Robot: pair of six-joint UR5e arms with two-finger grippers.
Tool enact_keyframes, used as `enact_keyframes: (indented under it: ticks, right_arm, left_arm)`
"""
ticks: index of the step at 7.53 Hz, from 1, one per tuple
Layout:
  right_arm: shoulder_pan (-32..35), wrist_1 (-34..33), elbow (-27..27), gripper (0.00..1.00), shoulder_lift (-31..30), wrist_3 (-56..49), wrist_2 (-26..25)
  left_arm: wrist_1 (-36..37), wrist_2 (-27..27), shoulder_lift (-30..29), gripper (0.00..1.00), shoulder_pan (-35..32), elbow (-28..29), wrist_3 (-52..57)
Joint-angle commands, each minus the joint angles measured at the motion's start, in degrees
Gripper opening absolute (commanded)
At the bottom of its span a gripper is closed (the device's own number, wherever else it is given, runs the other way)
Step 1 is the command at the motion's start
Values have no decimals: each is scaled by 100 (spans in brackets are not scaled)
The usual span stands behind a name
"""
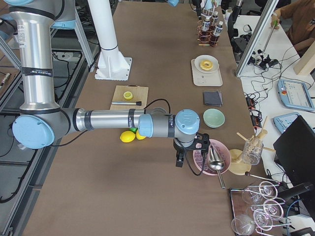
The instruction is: Place tea on tray
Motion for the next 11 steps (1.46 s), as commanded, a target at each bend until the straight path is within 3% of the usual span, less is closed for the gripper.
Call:
enact_keyframes:
  ticks: [1, 3, 4, 11]
  right_arm:
    - [0, 0, -7, 100, 4, 9, -2]
    - [0, 0, -7, 100, -22, 0, 7]
    - [0, -9, -7, 100, -23, 0, 7]
    - [0, 0, -7, 100, -31, -35, 7]
  left_arm:
    - [-747, 9, -192, 96, -163, 839, 384]
    - [-705, -9, -237, 92, -331, 894, 467]
    - [-696, -9, -324, 84, -340, 990, 449]
    - [-758, -26, -667, 73, -305, 1422, 440]
